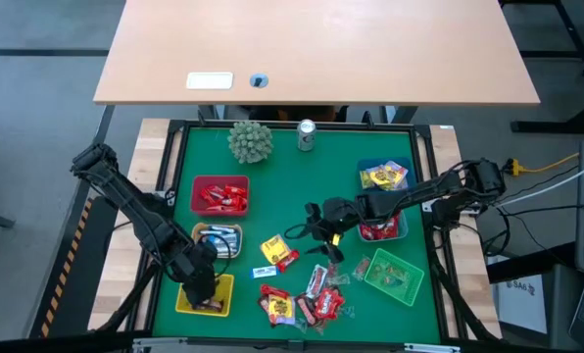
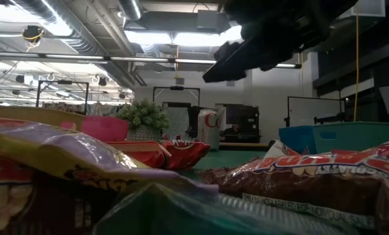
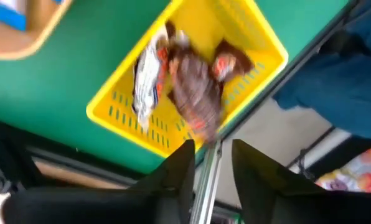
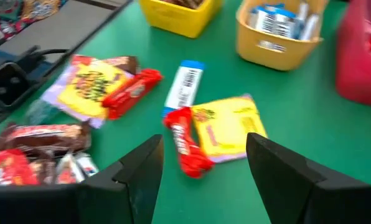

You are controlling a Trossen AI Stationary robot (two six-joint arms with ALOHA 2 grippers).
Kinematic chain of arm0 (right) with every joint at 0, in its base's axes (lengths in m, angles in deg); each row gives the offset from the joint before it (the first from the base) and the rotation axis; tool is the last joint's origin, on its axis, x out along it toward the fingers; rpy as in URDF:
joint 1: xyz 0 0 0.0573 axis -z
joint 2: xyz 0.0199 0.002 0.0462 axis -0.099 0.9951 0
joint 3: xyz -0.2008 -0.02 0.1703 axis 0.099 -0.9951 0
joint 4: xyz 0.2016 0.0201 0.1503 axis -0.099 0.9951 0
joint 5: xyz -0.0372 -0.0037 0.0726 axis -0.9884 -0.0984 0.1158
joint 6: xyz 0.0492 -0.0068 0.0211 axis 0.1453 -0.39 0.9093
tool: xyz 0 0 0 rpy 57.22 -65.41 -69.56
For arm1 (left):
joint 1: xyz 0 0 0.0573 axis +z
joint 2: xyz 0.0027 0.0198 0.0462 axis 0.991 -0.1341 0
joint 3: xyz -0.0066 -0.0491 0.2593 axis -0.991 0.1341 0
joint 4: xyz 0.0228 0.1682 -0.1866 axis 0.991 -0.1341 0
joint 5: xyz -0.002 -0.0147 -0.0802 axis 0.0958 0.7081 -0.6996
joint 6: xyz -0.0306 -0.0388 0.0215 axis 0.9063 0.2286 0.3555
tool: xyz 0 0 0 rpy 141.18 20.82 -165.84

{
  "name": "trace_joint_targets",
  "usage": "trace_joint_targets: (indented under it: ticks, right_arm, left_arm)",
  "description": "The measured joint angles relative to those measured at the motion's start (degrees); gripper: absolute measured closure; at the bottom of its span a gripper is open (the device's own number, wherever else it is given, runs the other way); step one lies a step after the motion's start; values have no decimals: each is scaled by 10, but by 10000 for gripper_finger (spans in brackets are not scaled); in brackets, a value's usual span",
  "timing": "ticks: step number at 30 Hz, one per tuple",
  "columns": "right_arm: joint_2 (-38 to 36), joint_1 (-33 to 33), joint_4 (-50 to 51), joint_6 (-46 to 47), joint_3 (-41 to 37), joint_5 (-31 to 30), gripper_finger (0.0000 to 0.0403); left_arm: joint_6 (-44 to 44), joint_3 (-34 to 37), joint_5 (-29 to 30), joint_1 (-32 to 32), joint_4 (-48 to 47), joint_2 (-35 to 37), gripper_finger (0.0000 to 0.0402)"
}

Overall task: Sort candy
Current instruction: Put the red chocolate bar into the red bin

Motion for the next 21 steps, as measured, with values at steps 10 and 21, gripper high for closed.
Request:
trace_joint_targets:
  ticks: [10,21]
  right_arm:
    - [58,-35,-67,-47,0,-11,174]
    - [151,-33,-108,-72,0,-20,174]
  left_arm:
    - [-2,0,169,29,26,0,272]
    - [-65,0,230,42,62,0,272]
